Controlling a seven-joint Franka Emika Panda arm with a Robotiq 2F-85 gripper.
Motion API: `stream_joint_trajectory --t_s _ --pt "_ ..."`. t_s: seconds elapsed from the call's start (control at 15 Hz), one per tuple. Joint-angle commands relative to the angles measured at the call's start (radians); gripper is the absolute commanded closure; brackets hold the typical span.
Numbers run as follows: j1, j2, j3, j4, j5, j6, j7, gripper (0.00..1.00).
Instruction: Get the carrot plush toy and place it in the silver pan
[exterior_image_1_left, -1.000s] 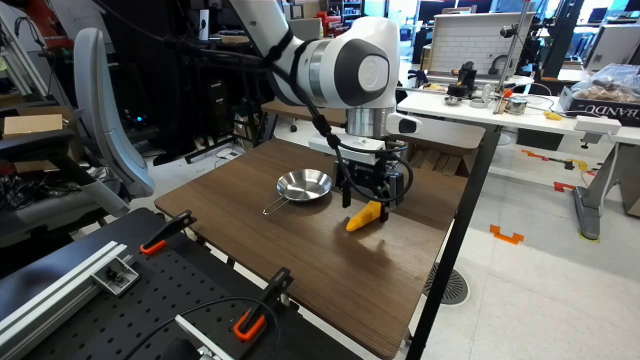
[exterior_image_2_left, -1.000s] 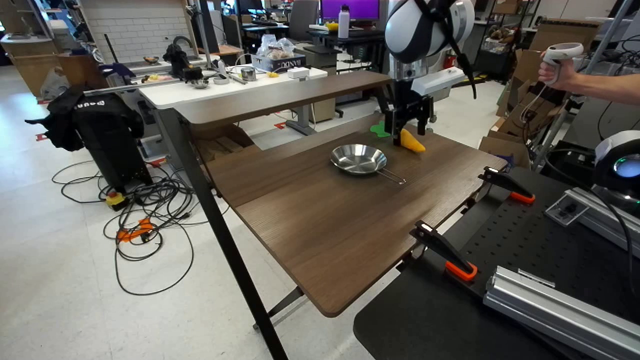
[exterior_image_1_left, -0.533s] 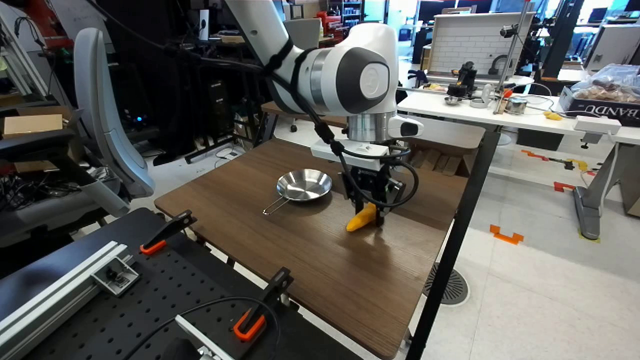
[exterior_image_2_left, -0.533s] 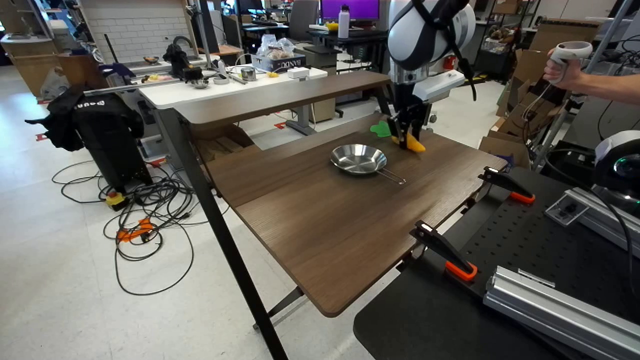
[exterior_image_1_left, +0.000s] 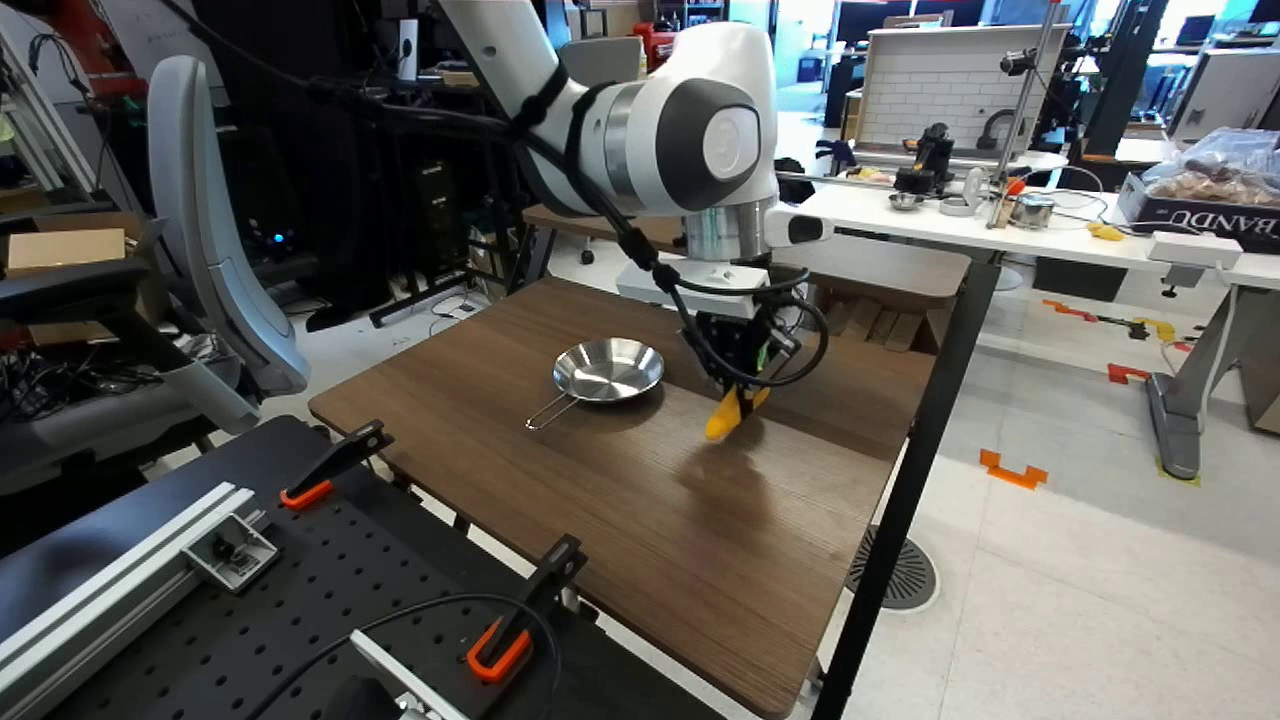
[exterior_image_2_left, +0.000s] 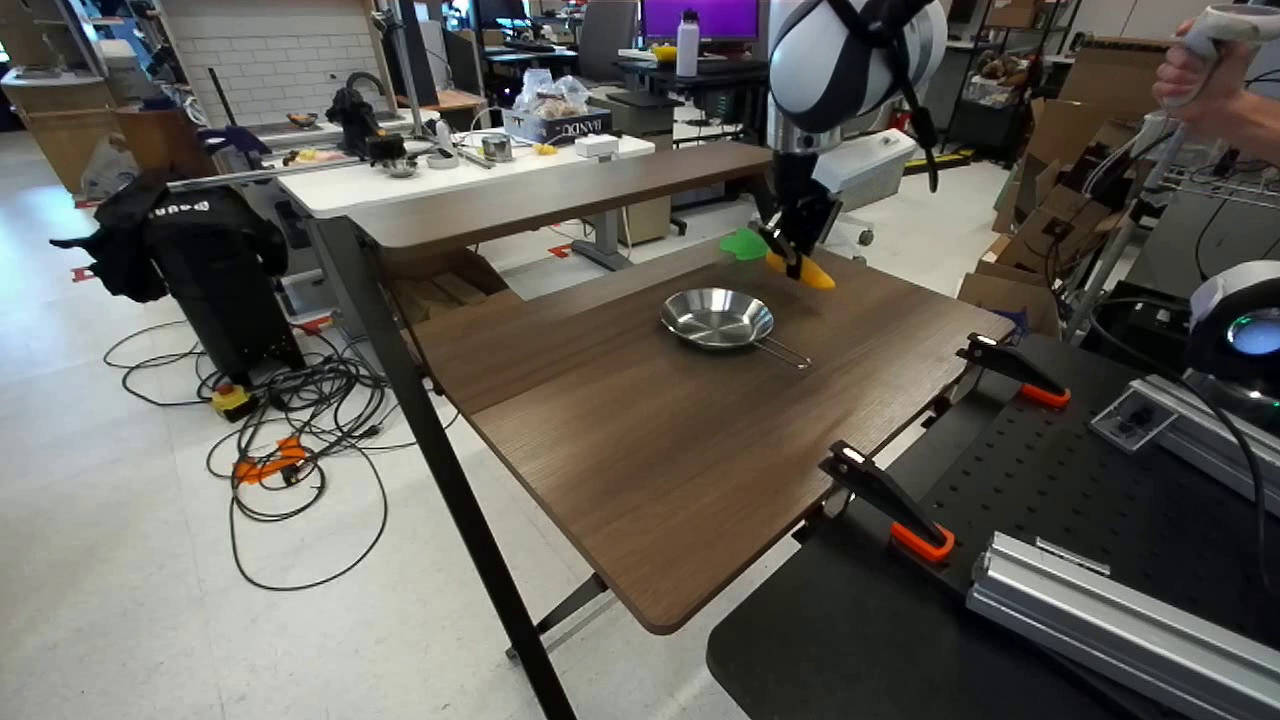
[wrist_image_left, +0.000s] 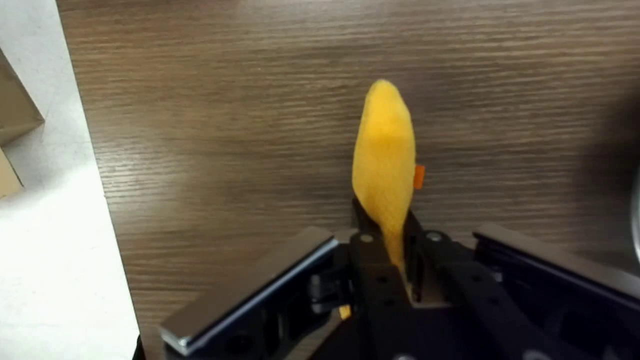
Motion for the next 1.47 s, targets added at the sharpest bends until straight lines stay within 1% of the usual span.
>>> stream_joint_trajectory --t_s 0.0,0.27,0.53,0.73,1.0,1.4 --pt "0.023 -0.117 0.016 -0.108 -0.007 0.042 -0.014 0.97" --pt "0.036 -0.210 0.050 -0.174 0.003 0.031 -0.028 0.97" --pt "0.034 -0.279 0.104 -0.231 0.040 0.022 -0.050 0.97" --pt "0.040 -0.303 0.145 -0.269 0.069 0.025 -0.065 0.97" --pt "0.050 -0.297 0.185 -0.285 0.102 0.021 -0.075 0.97" --pt "0.080 -0.293 0.177 -0.289 0.081 0.014 -0.052 0.97"
